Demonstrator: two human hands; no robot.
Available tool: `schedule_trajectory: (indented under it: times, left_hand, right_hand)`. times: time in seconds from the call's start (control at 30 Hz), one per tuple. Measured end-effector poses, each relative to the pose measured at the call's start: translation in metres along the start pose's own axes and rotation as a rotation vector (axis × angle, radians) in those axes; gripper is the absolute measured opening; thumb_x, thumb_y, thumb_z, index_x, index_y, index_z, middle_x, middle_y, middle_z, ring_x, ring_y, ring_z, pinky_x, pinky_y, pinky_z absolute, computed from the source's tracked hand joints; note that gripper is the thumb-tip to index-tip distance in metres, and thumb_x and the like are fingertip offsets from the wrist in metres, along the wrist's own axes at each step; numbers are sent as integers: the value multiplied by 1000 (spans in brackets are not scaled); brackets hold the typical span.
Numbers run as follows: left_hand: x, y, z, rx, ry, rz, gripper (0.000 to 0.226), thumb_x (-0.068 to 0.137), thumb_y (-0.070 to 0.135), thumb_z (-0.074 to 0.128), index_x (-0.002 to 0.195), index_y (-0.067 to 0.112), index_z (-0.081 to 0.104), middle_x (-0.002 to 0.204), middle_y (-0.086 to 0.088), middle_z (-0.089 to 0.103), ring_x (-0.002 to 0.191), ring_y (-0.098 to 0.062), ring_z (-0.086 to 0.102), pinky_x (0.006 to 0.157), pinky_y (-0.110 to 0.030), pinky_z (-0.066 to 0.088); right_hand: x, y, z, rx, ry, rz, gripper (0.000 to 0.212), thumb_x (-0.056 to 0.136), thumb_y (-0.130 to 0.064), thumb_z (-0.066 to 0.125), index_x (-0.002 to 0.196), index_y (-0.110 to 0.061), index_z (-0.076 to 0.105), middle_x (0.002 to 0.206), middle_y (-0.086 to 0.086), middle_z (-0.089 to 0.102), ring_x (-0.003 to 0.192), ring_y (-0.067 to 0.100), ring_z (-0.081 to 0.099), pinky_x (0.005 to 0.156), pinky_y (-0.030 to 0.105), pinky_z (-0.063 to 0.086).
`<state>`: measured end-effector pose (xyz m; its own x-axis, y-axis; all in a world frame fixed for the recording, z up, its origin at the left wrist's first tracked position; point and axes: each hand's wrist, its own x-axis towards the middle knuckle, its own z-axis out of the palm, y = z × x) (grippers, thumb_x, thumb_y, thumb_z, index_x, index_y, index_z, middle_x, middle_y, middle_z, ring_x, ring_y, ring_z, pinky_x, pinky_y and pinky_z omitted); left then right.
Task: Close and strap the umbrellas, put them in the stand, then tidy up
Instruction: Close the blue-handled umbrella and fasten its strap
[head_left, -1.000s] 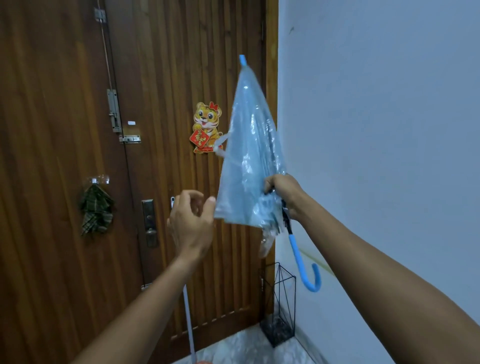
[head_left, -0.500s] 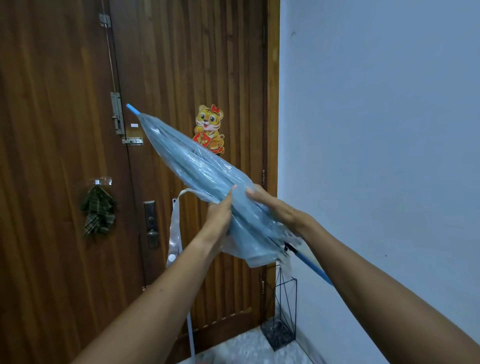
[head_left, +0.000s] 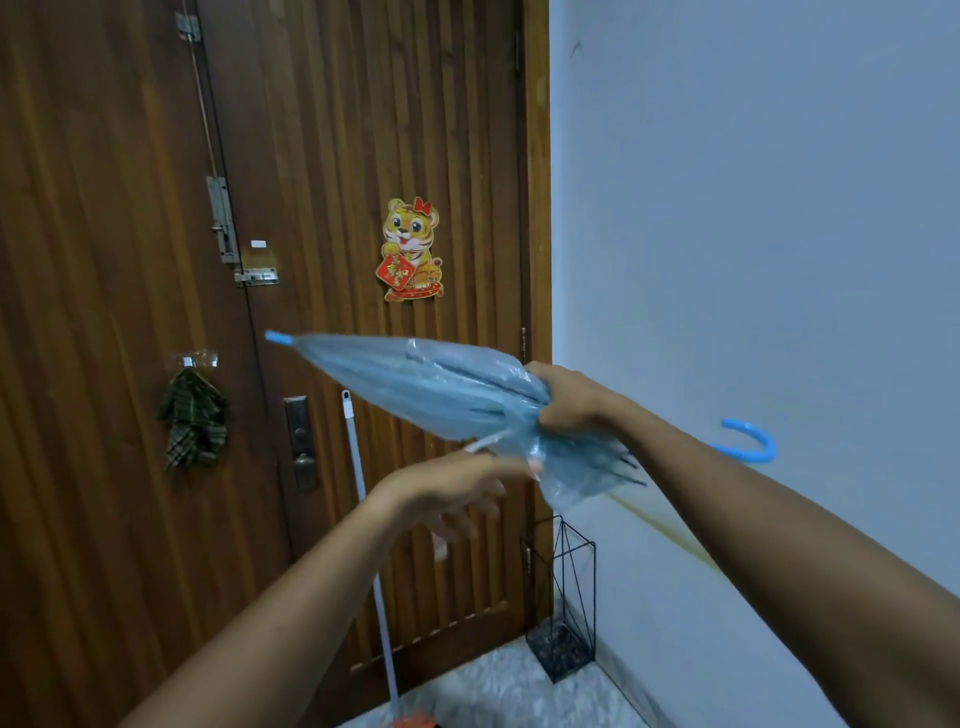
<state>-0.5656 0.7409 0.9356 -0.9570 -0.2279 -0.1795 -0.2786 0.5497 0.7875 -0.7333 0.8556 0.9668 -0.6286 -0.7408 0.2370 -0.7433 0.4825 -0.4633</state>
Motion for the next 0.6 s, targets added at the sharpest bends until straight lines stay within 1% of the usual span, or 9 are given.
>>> schedule_trajectory:
  times: [0.03, 0.1, 0.17, 0.27, 0.33, 0.37, 0.43, 0.5, 0.6]
  left_hand:
    - [0, -3, 2, 112, -3, 92, 62, 80, 58, 72, 124, 16, 64, 119, -7, 71, 97, -19, 71, 78, -32, 57]
    - [0, -8, 2, 292, 304, 303, 41, 81, 34, 77, 119, 22, 67, 108, 5, 70, 93, -6, 67, 80, -25, 56]
    - [5, -20, -2, 603, 708, 455, 71, 75, 31, 76, 139, 31, 46, 130, 8, 56, 123, -12, 52, 103, -33, 44]
    - [21, -46, -6, 1014, 648, 313, 133, 60, 54, 84, 155, 34, -6, 163, -6, 0, 153, -33, -2, 123, -54, 9]
    - [30, -59, -2, 1007, 634, 279, 143, 55, 59, 85, 155, 33, -14, 164, -9, 0, 152, -37, 4, 122, -56, 12]
    - [34, -62, 1, 966, 689, 323, 136, 59, 56, 84, 156, 31, -8, 159, -11, 20, 146, -37, 26, 118, -54, 26]
    - [43, -64, 4, 888, 814, 416, 108, 69, 47, 79, 154, 27, 14, 124, -6, 58, 107, -27, 62, 91, -44, 52]
    - [48, -61, 0, 807, 847, 393, 72, 73, 40, 74, 136, 26, 41, 92, 4, 66, 81, -19, 67, 71, -37, 57]
    - [53, -58, -6, 662, 896, 266, 20, 70, 33, 65, 86, 24, 58, 68, 6, 62, 68, -20, 66, 60, -35, 57]
  right_hand:
    - [0, 0, -3, -57, -32, 20, 38, 77, -12, 62, 108, -32, 53, 99, -4, 63, 95, 22, 63, 81, 37, 55]
    - [-1, -1, -7, -135, -120, 52, 38, 79, -12, 64, 110, -31, 54, 99, -3, 63, 93, 20, 63, 80, 35, 54]
    - [-2, -7, -10, -181, -217, 27, 37, 78, -10, 68, 108, -29, 58, 98, -2, 67, 92, 19, 65, 81, 37, 58]
    - [-2, -24, -17, -236, -362, -33, 42, 71, -1, 64, 106, -24, 65, 97, 2, 72, 92, 22, 69, 77, 38, 62]
    - [-1, -35, -21, -282, -420, -47, 46, 69, 3, 64, 108, -21, 67, 99, 4, 73, 94, 23, 70, 79, 40, 63]
    - [-1, -39, -24, -298, -435, -37, 47, 69, 2, 65, 110, -20, 67, 101, 4, 72, 95, 23, 70, 81, 42, 63]
    - [0, -44, -27, -339, -453, 3, 46, 71, -6, 71, 114, -22, 65, 106, 2, 70, 101, 24, 67, 84, 40, 61]
    - [-3, -49, -27, -574, -302, -27, 50, 74, -23, 76, 120, -31, 58, 113, -4, 66, 111, 22, 60, 92, 44, 51]
    - [-9, -47, -18, -844, 194, -164, 65, 78, -41, 71, 138, -37, 47, 130, -2, 59, 129, 26, 44, 105, 58, 31]
